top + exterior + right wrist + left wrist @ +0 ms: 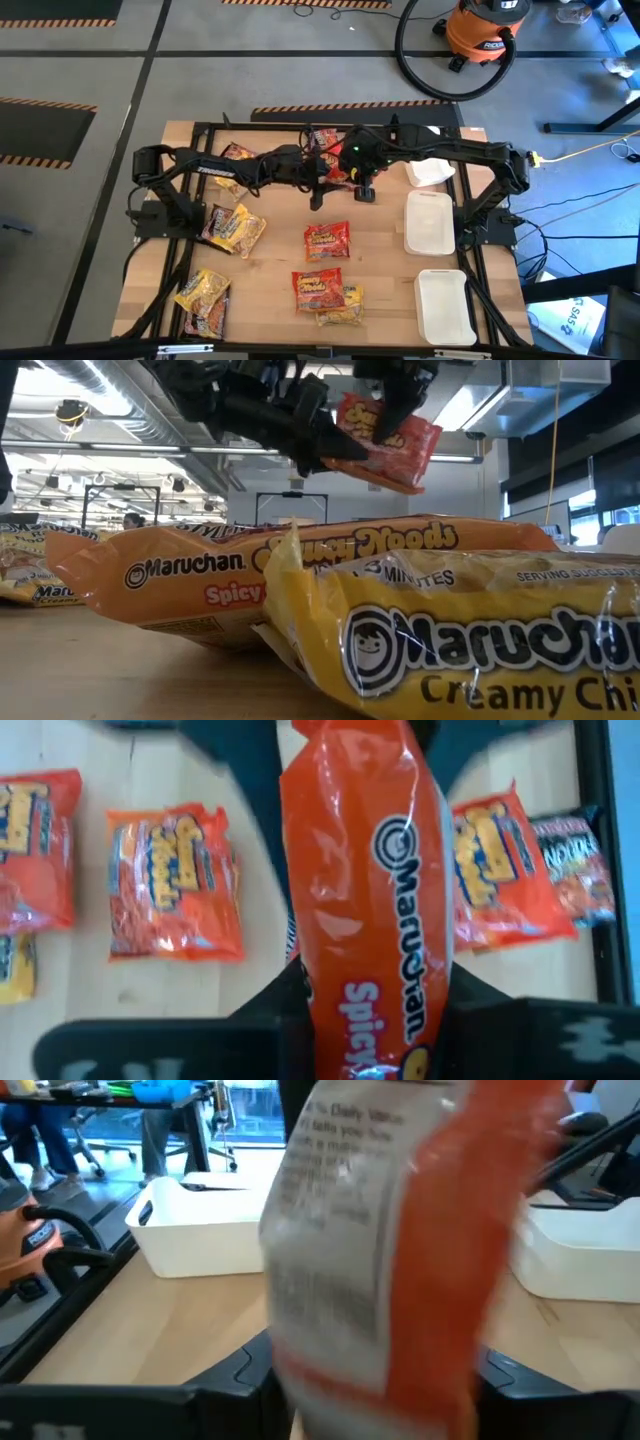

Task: Sort Maruchan noodles
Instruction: Put the orange noodle pack into the top white bin

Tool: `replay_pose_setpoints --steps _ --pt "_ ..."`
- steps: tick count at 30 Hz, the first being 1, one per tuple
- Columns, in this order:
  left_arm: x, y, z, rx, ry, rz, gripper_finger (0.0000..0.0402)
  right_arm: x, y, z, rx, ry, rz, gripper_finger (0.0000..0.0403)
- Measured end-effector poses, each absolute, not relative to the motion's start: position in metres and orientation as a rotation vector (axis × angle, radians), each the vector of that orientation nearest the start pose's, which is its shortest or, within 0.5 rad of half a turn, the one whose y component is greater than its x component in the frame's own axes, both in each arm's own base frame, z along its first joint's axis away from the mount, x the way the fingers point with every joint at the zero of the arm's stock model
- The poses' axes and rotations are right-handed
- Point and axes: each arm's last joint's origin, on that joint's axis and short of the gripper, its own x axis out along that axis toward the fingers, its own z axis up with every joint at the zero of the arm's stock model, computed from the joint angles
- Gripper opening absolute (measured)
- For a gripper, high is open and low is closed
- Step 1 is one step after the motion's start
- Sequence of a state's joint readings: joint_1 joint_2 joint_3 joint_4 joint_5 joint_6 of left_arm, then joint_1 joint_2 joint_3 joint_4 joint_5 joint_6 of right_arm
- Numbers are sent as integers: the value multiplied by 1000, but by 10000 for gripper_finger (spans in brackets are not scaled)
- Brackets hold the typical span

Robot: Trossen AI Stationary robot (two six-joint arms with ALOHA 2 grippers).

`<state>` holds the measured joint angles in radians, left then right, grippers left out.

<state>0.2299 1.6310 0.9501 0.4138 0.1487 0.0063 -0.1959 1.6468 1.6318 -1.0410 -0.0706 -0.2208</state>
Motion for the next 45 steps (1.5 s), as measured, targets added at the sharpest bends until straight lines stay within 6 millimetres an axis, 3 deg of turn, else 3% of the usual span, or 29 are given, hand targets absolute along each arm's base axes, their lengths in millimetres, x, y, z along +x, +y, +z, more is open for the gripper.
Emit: replay_pose_setpoints --steps 5,9,16,22,31,38,45 --pt "323 81 249 -34 400 108 164 304 -63 355 -124 1095 -85 75" --pt "307 78 249 -13 521 136 164 279 -74 368 -157 1130 -202 75" --pt "295 70 217 -10 587 148 164 241 -120 371 -134 1287 -411 75" --pt "289 68 201 -21 519 156 165 219 -169 354 -54 1308 -531 76" --pt "290 68 203 -17 485 157 165 234 -222 306 9 1018 -456 76" --pt "290 68 203 -19 485 157 165 243 -235 275 -27 1095 -463 76" --pt "290 66 203 -18 486 150 165 245 -242 260 -29 1166 -479 76"
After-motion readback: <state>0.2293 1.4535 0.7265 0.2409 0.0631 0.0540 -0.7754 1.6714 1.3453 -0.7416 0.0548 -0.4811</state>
